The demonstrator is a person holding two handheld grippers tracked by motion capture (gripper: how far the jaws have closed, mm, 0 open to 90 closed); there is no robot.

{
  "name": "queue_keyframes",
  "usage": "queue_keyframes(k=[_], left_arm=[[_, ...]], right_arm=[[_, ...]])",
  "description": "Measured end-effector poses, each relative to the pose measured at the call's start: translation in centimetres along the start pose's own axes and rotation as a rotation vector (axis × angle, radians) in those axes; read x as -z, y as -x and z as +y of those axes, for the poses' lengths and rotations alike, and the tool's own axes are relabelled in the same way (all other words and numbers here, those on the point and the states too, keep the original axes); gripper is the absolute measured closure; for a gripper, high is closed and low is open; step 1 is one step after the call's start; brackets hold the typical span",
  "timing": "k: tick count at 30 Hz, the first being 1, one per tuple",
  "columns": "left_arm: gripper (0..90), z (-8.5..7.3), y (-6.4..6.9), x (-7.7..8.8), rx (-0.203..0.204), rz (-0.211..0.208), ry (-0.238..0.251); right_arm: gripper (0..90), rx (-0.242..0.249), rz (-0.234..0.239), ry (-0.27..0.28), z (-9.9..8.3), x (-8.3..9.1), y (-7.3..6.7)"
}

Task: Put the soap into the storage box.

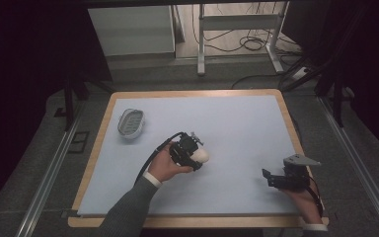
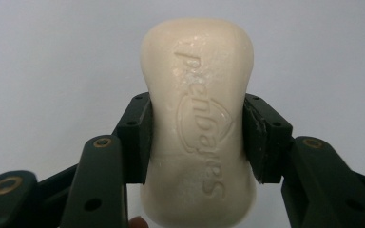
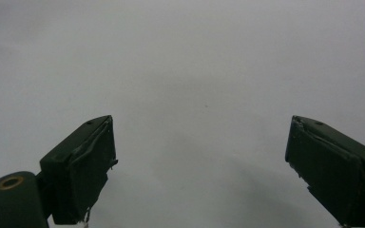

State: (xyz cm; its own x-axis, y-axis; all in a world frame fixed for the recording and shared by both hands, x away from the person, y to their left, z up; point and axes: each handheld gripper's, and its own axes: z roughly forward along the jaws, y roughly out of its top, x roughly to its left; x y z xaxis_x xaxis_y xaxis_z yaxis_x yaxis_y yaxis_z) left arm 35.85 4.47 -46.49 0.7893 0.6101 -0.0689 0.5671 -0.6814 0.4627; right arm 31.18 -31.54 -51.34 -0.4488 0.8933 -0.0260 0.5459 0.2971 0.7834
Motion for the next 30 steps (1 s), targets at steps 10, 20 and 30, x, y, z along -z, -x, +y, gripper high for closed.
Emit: queue_keyframes(k=[10,20,30], left_arm=[[49.6,-0.5,-1.3,0.5,0.041,0.006,0.015],[49.6,-1.0,-2.9,1.4,0.086,0.033,0.019],[49.6,-1.6,-4.1,2.1,0.109,0.051,0.026]], right_arm=[[9.5,0.001,0.003,-0.006,0.0,-0.1,0.0],[9.5,-0.003,0.002,-0.007,-0.1,0.0,0.1],[9.5,-0.003,0.002,-0.012,-0.1,-0.1,0.1]])
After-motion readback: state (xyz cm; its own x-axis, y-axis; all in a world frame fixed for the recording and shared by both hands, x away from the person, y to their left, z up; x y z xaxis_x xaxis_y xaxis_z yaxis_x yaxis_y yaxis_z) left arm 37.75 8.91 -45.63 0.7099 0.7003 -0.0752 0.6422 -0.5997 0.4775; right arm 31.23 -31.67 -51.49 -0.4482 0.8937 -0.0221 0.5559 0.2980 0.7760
